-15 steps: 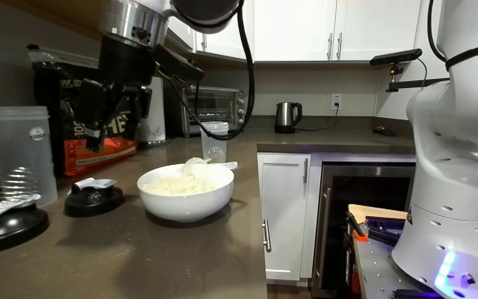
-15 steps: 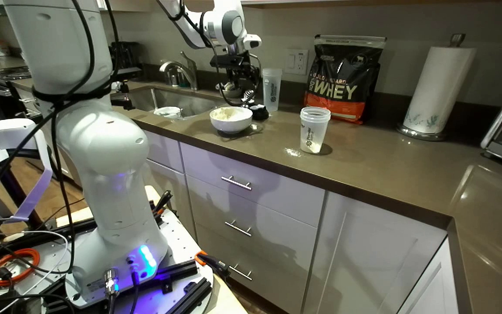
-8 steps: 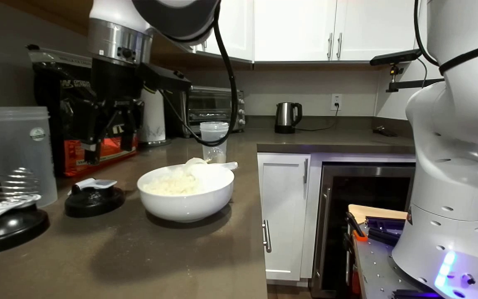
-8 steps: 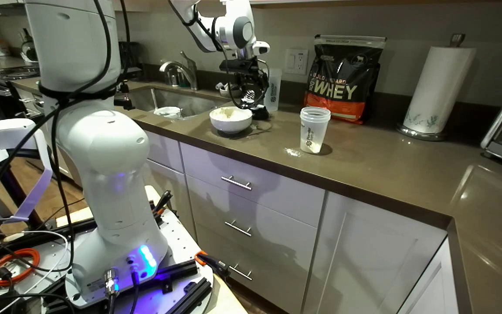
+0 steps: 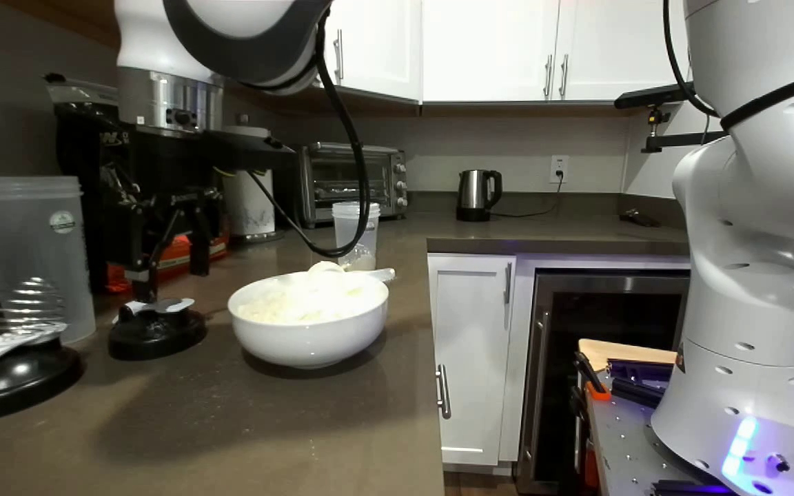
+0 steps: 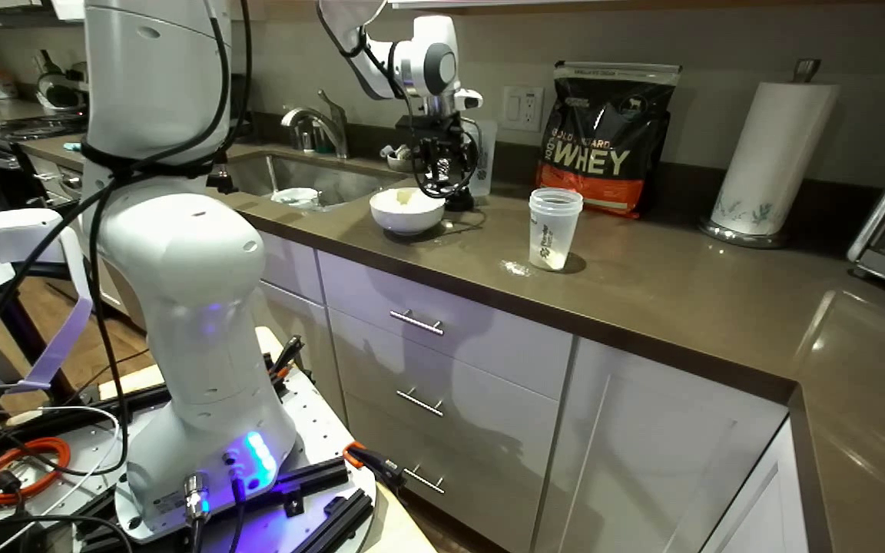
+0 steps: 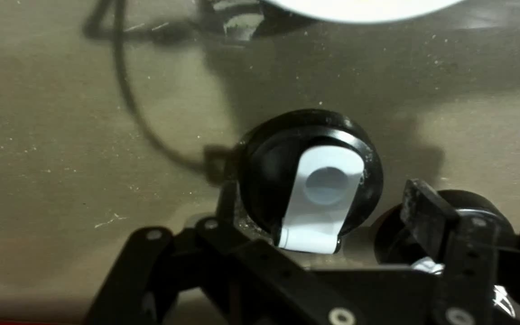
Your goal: Place the black lid on the clear bottle on the right
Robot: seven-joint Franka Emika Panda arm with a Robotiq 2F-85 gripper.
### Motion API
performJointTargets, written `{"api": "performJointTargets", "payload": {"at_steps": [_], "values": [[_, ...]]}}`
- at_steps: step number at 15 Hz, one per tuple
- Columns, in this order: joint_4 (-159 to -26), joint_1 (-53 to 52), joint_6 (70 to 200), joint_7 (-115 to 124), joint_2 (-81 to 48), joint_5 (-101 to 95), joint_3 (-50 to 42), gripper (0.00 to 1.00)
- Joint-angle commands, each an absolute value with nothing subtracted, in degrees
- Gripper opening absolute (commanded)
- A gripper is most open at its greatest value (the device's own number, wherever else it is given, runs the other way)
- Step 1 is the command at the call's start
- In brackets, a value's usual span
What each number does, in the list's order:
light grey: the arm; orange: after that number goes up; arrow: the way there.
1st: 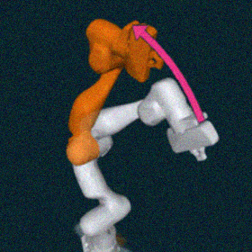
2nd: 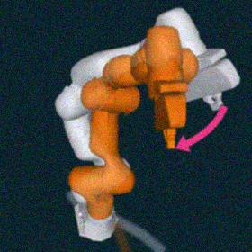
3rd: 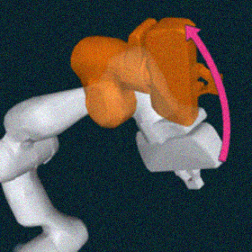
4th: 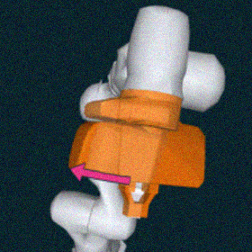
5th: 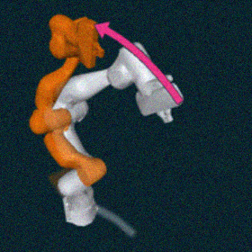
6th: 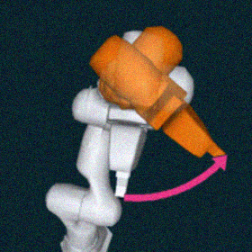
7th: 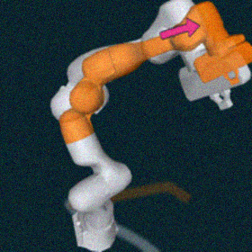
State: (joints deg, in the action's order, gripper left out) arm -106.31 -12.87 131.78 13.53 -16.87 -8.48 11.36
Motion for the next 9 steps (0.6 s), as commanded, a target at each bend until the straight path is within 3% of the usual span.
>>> {"api": "performJointTargets", "payload": {"at_steps": [1,2,3,5,6,9], "values": [[-102.8,-14.0,128.8,11.5,-19.0,-8.0,10.4,0.66],[-102.5,-14.1,128.5,11.5,-19.3,-8.1,10.3,0.67],[-102.2,-14.2,128.1,11.5,-19.5,-8.1,10.2,0.59],[-101.9,-14.3,127.8,11.4,-19.7,-8.1,9.9,0.57],[-101.7,-14.4,127.6,11.4,-19.8,-8.1,9.9,0.68],[-101.8,-14.4,127.5,11.3,-19.9,-8.0,9.7,0.77]]}}
